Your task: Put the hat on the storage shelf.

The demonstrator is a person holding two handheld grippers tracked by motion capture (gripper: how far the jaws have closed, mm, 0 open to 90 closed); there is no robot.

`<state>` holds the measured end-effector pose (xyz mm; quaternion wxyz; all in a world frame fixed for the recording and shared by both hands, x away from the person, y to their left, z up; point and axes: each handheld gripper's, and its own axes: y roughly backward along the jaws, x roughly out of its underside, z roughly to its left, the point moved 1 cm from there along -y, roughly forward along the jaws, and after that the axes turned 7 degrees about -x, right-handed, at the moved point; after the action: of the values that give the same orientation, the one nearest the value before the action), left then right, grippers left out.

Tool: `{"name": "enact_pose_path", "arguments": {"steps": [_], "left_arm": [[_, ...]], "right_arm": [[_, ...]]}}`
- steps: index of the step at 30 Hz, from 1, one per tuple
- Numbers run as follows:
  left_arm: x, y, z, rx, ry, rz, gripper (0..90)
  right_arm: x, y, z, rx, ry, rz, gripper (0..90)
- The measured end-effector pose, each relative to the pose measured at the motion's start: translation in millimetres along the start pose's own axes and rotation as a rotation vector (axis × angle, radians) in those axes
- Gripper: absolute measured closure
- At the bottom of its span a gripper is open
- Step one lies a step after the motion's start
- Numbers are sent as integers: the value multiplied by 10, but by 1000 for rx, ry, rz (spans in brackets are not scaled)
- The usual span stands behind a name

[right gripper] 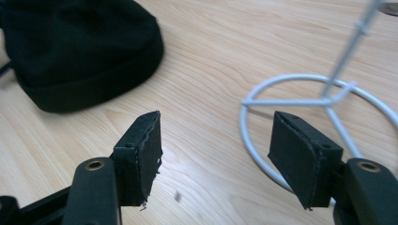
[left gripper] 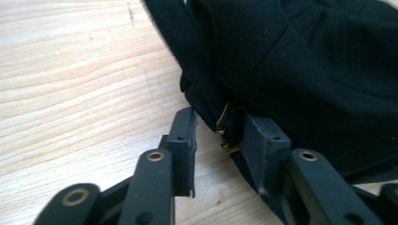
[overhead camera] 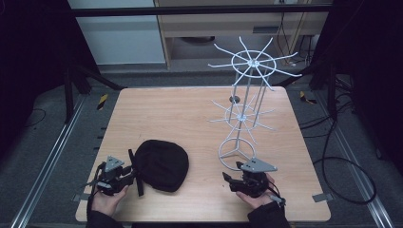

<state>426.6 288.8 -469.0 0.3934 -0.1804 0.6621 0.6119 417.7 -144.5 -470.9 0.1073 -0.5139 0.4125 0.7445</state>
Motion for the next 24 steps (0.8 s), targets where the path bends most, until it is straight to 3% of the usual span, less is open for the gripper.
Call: {"name": "enact_pose_path", "arguments": {"steps": [4, 9, 13, 19, 24], "left_arm": [[16, 44, 35, -6, 13, -1, 583], [53, 100, 73, -2, 17, 8, 493], [76, 149, 63, -2, -40, 18, 393], [3, 265, 72, 9, -46, -58, 375], [-155, 346, 85, 41, -89, -118, 377]], "right_arm": [[58, 67, -70, 29, 3, 18, 346], [86, 171, -172, 57, -15, 3, 345], [141, 249, -274, 91, -32, 10, 345], [167, 300, -341, 105, -47, 7, 345], [183, 338, -389, 113, -59, 4, 345]]}}
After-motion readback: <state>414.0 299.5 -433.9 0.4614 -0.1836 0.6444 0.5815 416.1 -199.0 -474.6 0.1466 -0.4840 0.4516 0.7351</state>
